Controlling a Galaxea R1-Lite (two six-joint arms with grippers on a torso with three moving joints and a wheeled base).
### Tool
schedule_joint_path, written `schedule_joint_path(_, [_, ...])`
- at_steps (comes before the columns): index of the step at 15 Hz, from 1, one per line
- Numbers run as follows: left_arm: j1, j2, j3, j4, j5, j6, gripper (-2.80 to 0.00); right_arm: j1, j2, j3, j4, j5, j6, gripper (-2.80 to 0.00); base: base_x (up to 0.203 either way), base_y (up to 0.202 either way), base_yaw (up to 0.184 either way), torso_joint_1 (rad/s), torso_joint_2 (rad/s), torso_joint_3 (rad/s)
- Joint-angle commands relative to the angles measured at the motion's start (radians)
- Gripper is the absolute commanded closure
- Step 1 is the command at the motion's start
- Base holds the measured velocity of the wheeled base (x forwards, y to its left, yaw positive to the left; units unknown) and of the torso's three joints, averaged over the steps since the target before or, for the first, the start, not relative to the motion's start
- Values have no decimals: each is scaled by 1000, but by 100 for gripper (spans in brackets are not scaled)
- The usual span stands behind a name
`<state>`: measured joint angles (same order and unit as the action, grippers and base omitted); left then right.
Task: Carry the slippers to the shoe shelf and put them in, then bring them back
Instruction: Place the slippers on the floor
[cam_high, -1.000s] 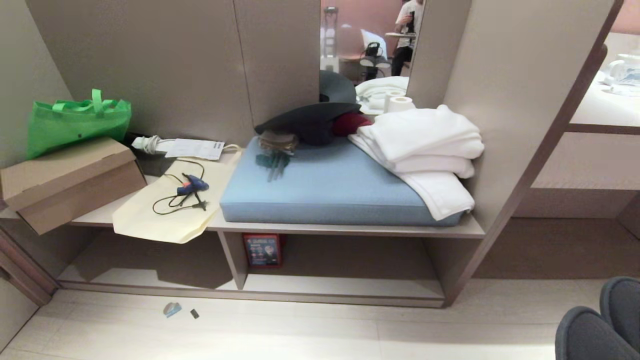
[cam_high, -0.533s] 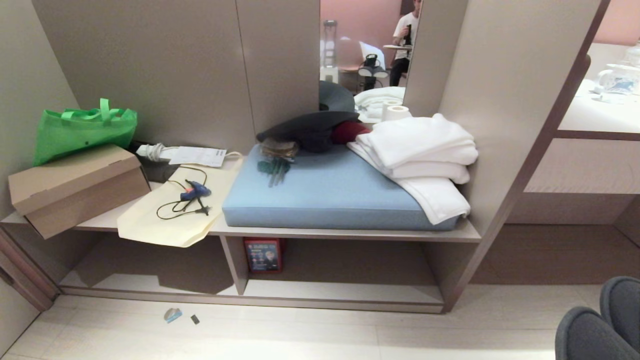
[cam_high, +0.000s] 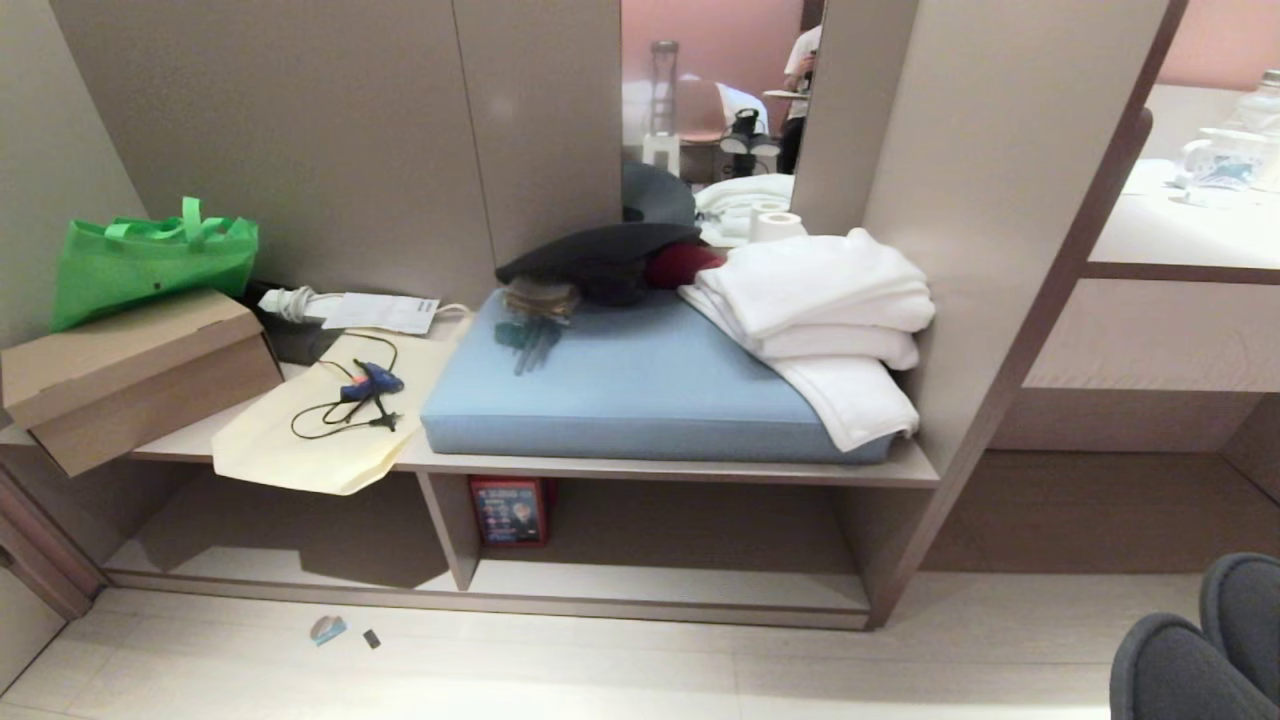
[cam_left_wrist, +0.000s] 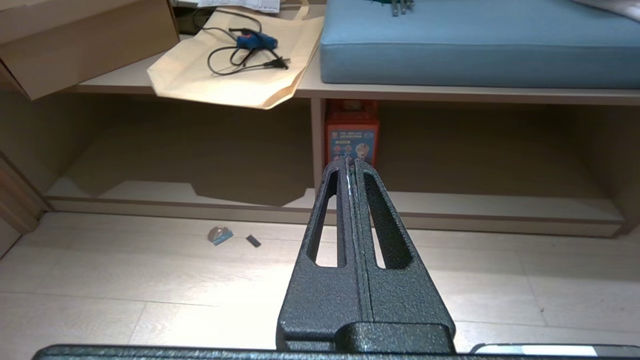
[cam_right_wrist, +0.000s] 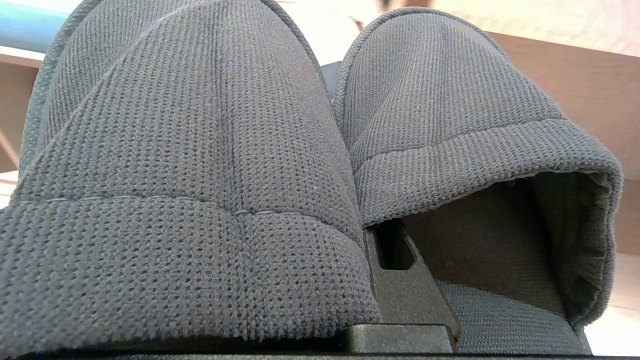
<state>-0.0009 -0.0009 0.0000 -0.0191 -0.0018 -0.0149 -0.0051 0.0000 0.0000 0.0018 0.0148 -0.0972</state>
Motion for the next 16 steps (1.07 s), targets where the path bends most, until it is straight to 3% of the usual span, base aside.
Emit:
schedule_joint_path(1, [1,-1,8,-1,0,0,0,1,2,0,0,1,-1,0,0,-195,1,4,-4,4])
schedule_joint_path(13, [0,-1,8,-1,0,0,0,-1,2,0,0,1,-1,0,0,-194,3,2,2,2])
schedule_joint_path(16, [0,-1,8,-1,0,0,0,0,2,0,0,1,-1,0,0,-59,2,2,-1,2])
